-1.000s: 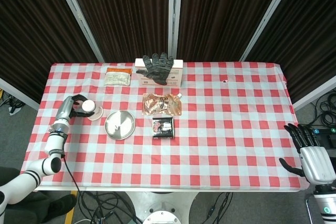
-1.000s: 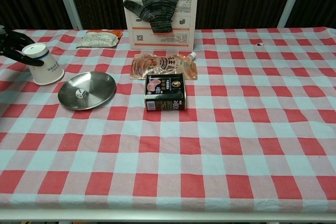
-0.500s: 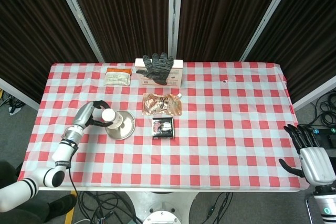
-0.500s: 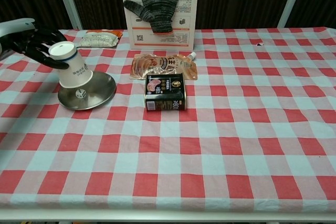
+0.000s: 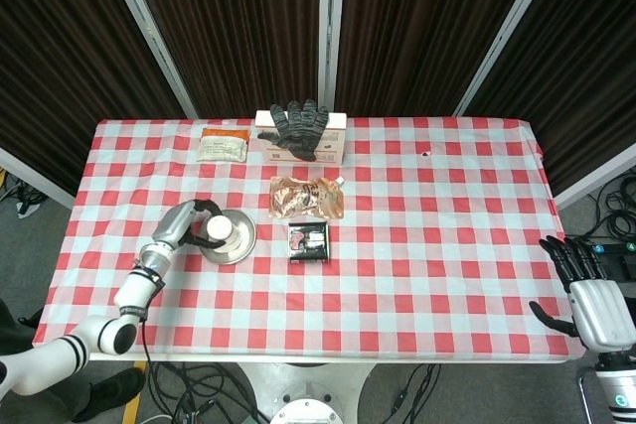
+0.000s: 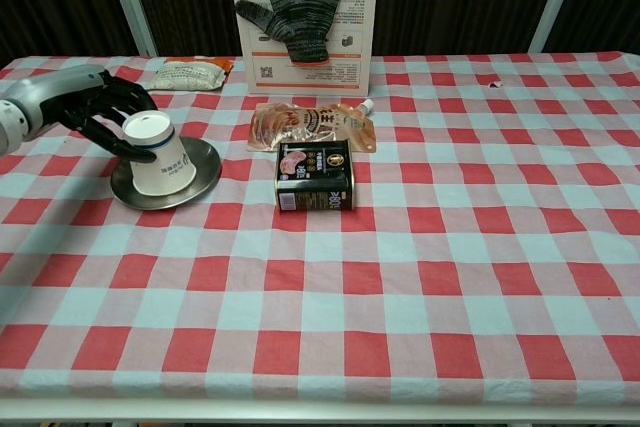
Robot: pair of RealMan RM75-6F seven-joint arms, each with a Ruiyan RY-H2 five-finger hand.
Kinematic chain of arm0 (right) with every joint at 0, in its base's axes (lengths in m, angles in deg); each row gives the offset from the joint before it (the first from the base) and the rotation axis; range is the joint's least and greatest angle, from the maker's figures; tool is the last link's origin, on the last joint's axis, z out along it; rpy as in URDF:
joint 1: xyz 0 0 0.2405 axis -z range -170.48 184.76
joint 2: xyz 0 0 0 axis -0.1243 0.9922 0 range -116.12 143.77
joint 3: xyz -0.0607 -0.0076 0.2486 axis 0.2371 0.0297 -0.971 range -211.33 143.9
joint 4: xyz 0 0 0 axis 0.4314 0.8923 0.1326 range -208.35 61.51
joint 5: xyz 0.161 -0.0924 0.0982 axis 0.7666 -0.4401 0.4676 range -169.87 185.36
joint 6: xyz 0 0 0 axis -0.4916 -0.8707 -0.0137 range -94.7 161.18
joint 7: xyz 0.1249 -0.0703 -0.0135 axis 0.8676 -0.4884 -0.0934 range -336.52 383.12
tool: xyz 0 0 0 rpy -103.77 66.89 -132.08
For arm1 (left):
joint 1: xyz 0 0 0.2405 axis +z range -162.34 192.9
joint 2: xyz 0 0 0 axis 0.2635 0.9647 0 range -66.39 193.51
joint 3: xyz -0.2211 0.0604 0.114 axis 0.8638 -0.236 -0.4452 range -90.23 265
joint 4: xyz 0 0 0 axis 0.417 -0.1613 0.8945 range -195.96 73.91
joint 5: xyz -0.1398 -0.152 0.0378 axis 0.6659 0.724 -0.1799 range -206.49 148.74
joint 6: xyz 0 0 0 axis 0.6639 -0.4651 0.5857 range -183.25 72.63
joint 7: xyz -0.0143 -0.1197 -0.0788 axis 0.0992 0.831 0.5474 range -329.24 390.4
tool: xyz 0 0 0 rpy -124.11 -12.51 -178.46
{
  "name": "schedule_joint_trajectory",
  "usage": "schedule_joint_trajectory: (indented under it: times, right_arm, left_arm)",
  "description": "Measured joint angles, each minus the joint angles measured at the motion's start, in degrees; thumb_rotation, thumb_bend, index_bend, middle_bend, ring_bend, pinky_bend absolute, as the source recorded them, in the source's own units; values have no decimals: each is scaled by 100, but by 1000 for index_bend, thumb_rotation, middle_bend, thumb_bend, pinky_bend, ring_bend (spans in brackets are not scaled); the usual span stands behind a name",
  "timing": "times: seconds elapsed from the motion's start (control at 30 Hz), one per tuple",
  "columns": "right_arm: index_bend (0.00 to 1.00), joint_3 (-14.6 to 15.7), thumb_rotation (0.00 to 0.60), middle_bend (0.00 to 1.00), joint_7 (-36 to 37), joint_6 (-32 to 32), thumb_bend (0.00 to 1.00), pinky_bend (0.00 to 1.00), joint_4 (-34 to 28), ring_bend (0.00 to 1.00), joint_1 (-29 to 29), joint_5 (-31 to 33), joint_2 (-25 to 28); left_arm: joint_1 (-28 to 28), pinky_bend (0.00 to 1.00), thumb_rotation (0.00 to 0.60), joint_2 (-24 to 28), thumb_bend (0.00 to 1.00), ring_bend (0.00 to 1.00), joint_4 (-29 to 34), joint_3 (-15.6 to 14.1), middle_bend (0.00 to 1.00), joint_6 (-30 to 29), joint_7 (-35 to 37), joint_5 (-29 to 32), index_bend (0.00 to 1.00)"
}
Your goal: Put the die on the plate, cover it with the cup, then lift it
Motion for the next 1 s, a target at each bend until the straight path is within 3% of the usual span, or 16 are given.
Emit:
schedule_joint_trajectory:
  times: [0.3, 0.73, 1.0]
  right_arm:
    - [84, 4, 600, 66, 35, -24, 139, 0, 20, 0, 14, -13, 2]
    - [84, 29, 600, 66, 119, -102, 139, 0, 95, 0, 63, -50, -2]
    - [85, 26, 600, 66, 141, -150, 139, 0, 96, 0, 80, -78, 6]
  left_arm:
    - [55, 240, 600, -123, 125, 258, -352, 93, 429, -180, -268, 346, 535]
    - [86, 240, 600, 176, 125, 258, 426, -99, 429, -123, -257, 49, 535]
    - [12, 240, 600, -12, 126, 258, -167, 122, 429, -107, -343, 513, 534]
